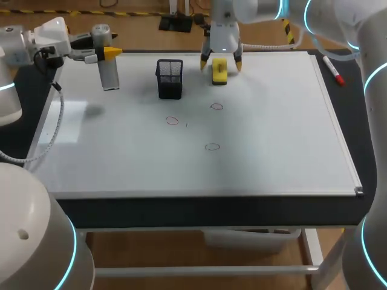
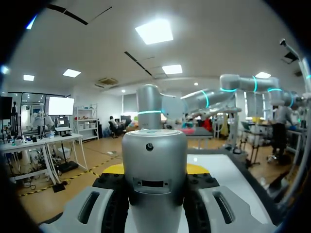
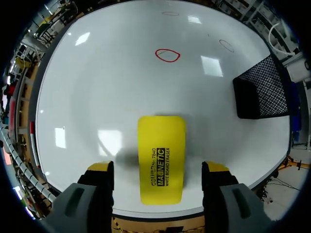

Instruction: Pick up the inspection probe, press it on each red-marked spot on the whiteboard one by one, put down the probe, pick up the eraser, and wipe off all the red marks.

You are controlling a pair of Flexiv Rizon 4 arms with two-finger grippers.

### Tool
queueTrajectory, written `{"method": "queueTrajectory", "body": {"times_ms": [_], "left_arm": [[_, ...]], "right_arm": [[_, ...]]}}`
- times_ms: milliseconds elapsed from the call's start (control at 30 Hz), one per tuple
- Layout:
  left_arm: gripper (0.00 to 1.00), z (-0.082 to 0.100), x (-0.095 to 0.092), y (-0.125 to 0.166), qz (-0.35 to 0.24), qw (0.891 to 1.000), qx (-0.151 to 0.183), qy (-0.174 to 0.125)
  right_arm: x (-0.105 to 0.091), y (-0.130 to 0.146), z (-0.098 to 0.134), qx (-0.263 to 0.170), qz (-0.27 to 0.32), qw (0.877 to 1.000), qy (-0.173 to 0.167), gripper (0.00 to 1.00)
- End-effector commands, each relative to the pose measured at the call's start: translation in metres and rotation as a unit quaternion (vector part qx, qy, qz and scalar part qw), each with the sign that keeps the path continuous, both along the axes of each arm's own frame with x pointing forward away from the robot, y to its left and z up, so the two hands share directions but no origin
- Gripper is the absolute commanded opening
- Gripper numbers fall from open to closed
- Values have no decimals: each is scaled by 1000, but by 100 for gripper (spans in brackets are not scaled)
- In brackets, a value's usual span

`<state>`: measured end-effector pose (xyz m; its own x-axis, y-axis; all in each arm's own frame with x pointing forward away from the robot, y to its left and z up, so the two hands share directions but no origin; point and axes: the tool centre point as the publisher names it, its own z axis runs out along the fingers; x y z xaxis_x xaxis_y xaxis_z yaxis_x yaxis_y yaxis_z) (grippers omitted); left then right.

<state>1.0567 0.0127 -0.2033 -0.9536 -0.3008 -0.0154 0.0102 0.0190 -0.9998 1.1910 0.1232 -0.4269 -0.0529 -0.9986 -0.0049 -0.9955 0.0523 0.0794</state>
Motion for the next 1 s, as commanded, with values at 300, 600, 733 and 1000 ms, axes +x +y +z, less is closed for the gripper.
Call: {"method": "queueTrajectory", "body": {"times_ms": [300,600,733,1000], "left_arm": [[0,1,0,0,1,1000,0,-1],[0,1,0,0,1,1000,0,-1],[0,1,0,0,1,1000,0,-1],[0,1,0,0,1,1000,0,-1]], "right_arm": [[1,-5,0,2,-17,982,190,0],[-6,-28,39,1,-55,989,139,0],[-12,-45,52,-10,-86,989,122,0],[-36,-85,62,-26,-132,987,90,0]]}}
